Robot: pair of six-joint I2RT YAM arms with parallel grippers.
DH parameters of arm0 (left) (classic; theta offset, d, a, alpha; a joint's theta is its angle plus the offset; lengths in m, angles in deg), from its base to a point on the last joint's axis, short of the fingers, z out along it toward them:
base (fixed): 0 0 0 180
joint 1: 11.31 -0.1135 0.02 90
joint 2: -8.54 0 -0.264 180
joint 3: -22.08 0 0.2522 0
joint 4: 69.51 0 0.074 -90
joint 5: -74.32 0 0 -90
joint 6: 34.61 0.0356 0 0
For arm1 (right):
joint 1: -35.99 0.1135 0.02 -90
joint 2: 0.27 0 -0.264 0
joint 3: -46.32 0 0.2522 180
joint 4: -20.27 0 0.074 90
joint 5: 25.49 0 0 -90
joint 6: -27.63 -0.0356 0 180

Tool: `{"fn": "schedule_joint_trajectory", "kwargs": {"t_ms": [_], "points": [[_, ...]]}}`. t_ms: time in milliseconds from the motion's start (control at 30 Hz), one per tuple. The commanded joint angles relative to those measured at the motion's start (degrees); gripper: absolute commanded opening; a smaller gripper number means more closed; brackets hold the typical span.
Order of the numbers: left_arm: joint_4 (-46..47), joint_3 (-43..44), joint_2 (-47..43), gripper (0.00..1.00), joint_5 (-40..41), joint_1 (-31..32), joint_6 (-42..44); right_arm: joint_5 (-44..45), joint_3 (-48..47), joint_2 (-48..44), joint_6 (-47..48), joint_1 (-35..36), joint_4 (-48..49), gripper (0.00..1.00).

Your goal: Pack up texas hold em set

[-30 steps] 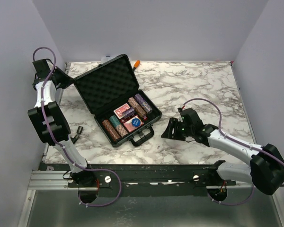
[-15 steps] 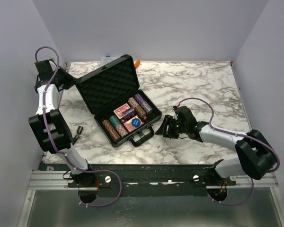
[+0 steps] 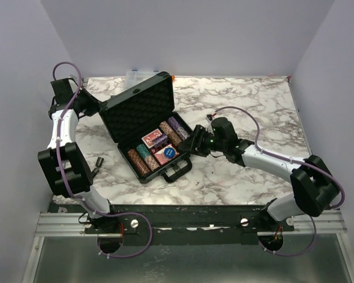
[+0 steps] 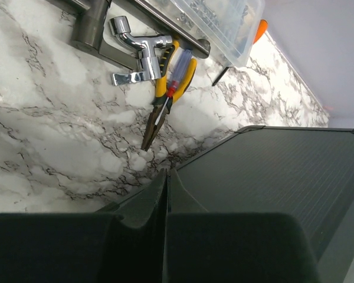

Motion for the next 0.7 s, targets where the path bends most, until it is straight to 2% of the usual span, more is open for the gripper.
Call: {"fn": "schedule_joint_trajectory", "kwargs": {"t_ms": [0,133,233,567,667], "points": [[-1.11,-2.41,-3.46,0.00,-1.99,1.11,1.16,-0.57,-3.66,4.40,-4.71,0.31,3.14,0.57],[-1.10,-3.33,-4.04,0.00,-2.52,1.37,1.47,-0.92,-9.04,8.57,-6.89,0.82,4.28,0.54],[-1.15,-4.20,-4.80,0.00,-2.35,2.00,1.72,-0.04,-14.20,11.26,-8.82,0.94,4.09,0.46],[-1.33,-6.44,-7.83,0.00,-3.60,4.19,2.34,3.25,-38.72,25.69,-11.38,1.04,-3.43,0.23],[-1.65,-7.62,-9.49,0.00,-3.51,5.00,2.93,2.52,-44.76,29.33,-11.01,1.11,-6.89,0.21]]}}
